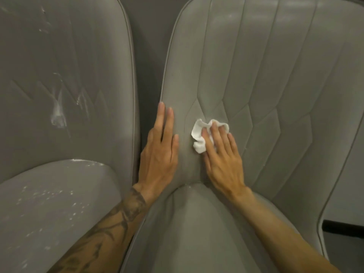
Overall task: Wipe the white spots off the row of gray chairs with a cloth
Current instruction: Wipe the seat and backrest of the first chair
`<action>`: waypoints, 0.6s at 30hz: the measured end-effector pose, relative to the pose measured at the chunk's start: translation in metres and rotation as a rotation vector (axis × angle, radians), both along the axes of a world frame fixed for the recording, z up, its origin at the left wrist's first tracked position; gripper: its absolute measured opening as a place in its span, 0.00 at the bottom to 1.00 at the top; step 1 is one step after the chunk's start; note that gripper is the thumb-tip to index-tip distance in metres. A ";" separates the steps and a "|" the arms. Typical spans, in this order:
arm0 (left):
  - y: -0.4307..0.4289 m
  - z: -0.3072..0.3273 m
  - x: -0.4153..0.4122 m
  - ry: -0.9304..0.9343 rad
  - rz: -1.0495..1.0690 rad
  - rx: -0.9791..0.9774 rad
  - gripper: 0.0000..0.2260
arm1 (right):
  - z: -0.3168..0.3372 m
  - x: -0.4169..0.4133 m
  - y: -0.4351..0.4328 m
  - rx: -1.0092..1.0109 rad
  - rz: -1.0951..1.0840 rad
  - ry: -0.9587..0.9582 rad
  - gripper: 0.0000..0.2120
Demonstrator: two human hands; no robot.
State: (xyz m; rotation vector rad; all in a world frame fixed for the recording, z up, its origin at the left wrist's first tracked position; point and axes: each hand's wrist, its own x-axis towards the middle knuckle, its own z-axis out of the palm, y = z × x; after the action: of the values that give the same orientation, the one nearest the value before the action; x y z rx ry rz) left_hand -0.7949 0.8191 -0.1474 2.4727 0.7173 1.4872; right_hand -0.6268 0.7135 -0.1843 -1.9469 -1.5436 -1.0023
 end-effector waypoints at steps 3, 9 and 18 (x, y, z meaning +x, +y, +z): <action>-0.011 -0.024 -0.008 0.038 0.058 0.011 0.28 | 0.038 0.021 0.021 0.111 -0.064 -0.044 0.29; -0.020 -0.052 -0.015 0.058 0.085 0.010 0.27 | -0.003 0.030 -0.005 -0.013 -0.002 -0.099 0.30; -0.020 -0.067 -0.013 0.047 0.144 0.030 0.25 | 0.054 0.081 -0.024 0.022 -0.084 -0.285 0.32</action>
State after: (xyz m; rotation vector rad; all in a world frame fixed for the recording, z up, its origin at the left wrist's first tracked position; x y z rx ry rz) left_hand -0.8075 0.7987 -0.2149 2.5347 0.9053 1.5015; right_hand -0.5462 0.6898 -0.1304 -1.9326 -1.6000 -1.3760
